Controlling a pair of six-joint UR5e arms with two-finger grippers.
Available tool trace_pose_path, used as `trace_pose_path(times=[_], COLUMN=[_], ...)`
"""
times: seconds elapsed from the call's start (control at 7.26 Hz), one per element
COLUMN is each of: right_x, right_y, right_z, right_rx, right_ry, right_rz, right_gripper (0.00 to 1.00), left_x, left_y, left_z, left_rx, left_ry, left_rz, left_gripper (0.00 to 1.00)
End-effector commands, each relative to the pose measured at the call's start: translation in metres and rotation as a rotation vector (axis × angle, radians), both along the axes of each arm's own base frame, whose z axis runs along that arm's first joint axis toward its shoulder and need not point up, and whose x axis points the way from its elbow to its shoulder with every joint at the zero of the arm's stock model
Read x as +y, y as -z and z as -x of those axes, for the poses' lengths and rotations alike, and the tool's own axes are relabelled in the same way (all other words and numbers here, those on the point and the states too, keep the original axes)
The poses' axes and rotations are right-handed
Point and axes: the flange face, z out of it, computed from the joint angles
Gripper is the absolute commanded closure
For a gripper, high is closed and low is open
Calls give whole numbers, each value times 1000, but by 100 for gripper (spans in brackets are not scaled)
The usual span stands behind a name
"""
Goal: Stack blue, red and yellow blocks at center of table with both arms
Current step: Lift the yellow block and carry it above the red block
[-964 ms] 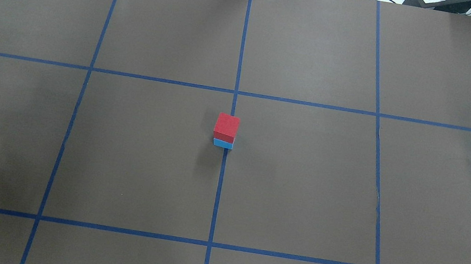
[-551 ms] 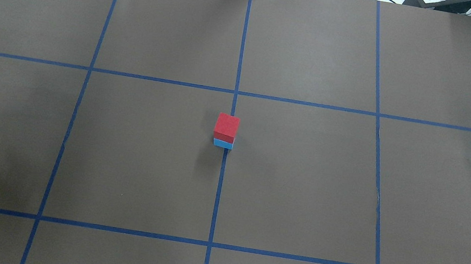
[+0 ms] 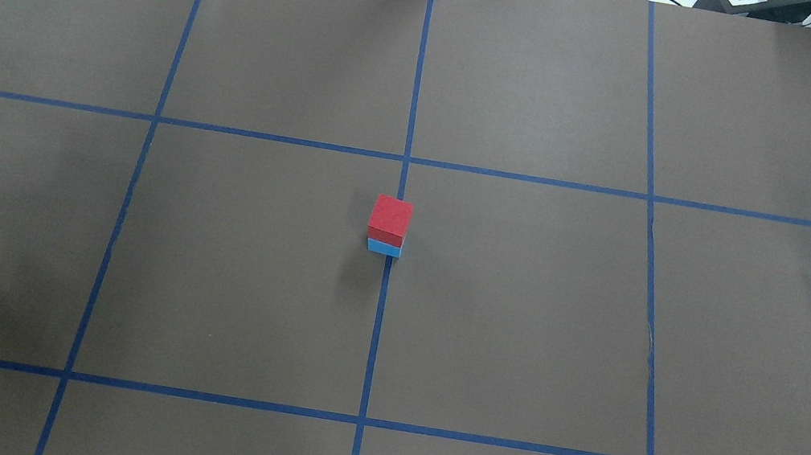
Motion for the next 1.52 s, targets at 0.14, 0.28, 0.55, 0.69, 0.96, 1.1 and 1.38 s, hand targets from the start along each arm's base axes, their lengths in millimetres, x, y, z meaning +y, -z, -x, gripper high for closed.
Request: trace_pose_path(times=[0.14,0.28,0.55,0.69,0.96,1.1,1.38], right_x=[2,3,3,3,3,3,3], right_y=[-2,-3,-4,-5,-5,-5,-5], right_z=[0,0,0,0,0,0,0], right_rx=[0,0,0,0,0,0,0], right_ry=[-1,-1,-1,-2,-2,-2,-2], right_rz=[5,6,8,10,10,10,10], right_gripper=[0,0,0,0,0,0,0], left_x=[-84,-114,-159,-173,-173,-162,-125], left_y=[93,146,249,297,396,446,506], left_z=[-35,-57,-89,-104,-151,-181,-244], left_rx=[59,62,49,53,68,49,24], left_ry=[19,21,37,51,69,99,118], left_rz=[21,16,29,42,129,150,180], left_gripper=[100,100,100,100,100,100,100])
